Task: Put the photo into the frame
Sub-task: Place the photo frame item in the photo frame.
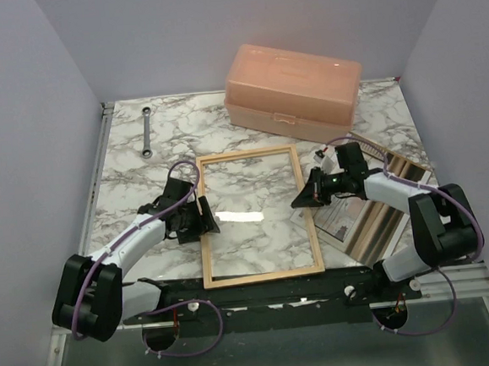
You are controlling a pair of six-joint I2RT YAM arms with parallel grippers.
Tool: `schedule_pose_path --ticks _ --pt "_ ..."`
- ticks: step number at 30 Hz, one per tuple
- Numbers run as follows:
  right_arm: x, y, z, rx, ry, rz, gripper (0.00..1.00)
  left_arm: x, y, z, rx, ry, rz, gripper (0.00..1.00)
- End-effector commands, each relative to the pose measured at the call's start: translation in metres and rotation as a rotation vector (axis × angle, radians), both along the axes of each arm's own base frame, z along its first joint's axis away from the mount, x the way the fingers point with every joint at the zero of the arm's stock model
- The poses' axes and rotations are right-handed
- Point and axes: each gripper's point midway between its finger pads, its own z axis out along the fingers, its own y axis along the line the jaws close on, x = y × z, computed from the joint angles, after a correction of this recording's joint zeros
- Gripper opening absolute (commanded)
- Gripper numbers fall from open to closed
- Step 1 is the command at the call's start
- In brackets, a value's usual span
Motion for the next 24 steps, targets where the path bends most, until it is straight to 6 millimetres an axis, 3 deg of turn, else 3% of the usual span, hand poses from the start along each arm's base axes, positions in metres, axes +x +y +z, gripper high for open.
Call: schedule_pose_path --ticks 1,5,9,13,18,24 --pt "0.017 -0.007 0.035 -0.078 -0.120 -0.051 0.00 -0.007 0.021 -0.007 0.095 0.011 0.054 0.70" --pt "0.021 -0.015 0.067 -0.114 -0.187 -0.096 0.00 -0.007 0.025 -0.009 0.118 0.010 0.062 0.63" --pt "0.025 -0.021 0.105 -0.131 -0.258 -0.147 0.00 -0.005 0.024 -0.012 0.120 0.011 0.053 0.50" --pt "0.025 -0.028 0.133 -0.168 -0.299 -0.172 0.00 0.000 0.021 -0.013 0.133 0.011 0.033 0.47" --pt "0.027 -0.034 0.151 -0.204 -0.330 -0.186 0.00 0.007 0.013 -0.012 0.166 0.025 -0.016 0.43" --pt "0.027 -0.035 0.154 -0.209 -0.332 -0.189 0.00 0.008 -0.007 -0.010 0.173 0.038 -0.060 0.36"
